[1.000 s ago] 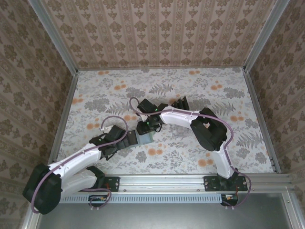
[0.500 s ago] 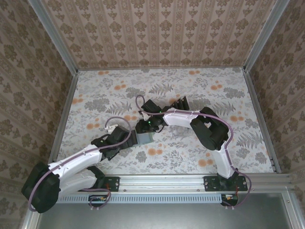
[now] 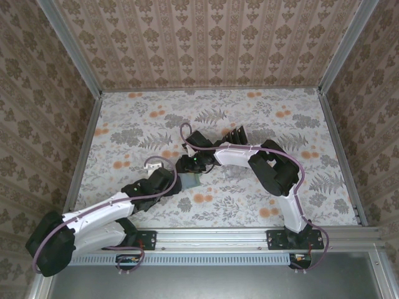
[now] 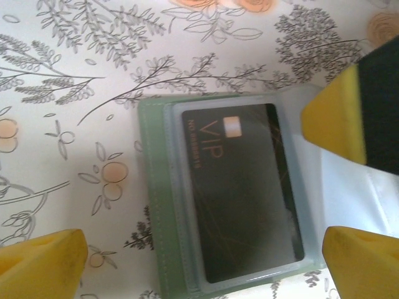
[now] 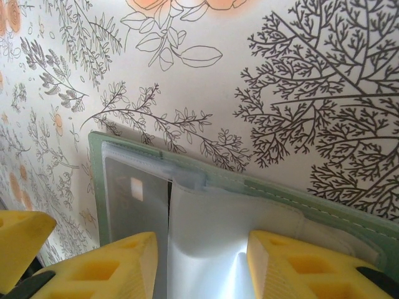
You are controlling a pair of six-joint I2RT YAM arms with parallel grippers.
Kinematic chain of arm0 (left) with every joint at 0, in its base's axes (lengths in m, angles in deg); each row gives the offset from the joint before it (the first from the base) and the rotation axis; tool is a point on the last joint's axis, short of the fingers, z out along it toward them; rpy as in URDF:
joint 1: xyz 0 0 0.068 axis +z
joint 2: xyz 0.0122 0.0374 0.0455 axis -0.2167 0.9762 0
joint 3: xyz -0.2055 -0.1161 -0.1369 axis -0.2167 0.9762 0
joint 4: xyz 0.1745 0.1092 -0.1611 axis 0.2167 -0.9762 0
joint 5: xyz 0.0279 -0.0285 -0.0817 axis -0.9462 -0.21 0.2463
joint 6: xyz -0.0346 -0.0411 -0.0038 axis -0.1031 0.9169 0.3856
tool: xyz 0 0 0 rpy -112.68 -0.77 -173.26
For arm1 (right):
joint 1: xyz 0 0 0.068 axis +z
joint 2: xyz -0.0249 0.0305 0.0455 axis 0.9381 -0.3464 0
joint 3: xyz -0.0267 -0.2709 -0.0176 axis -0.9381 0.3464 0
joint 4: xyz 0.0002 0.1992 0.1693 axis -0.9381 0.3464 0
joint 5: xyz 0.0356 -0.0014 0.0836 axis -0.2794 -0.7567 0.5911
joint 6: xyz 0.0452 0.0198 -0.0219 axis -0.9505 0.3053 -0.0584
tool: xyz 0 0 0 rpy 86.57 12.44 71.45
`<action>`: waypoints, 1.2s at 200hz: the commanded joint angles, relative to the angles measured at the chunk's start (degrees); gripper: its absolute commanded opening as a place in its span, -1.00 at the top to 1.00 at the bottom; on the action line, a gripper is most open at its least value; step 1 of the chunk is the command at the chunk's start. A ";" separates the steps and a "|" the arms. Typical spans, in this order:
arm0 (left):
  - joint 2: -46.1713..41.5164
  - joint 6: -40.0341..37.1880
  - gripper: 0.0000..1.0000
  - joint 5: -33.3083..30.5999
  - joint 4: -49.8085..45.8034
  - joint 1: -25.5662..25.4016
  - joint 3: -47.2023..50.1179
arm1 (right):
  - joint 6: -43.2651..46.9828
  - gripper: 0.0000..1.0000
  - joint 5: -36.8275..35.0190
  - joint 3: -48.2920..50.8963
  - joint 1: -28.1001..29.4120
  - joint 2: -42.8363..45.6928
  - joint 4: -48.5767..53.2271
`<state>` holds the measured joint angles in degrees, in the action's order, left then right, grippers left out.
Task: Put the credit cards into the card holder
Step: Flip over the card slot on the card holder.
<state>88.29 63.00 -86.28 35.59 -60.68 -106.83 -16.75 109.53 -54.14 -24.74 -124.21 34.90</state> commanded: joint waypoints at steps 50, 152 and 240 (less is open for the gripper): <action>7.18 -3.36 -1.00 -0.30 7.56 -1.35 -1.37 | -2.20 0.10 0.06 2.91 0.36 -1.17 1.75; 15.48 0.99 -1.00 -6.93 3.12 -2.81 -3.15 | -2.20 0.09 1.24 3.44 -0.18 2.04 0.87; 15.97 3.94 -1.00 -7.52 1.66 -3.16 -1.95 | -1.89 0.07 -1.45 8.04 -2.49 10.86 -2.71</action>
<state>103.61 65.43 -92.36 40.88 -63.49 -108.91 -18.39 108.96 -47.45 -27.12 -114.79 32.30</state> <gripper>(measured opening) 0.997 0.466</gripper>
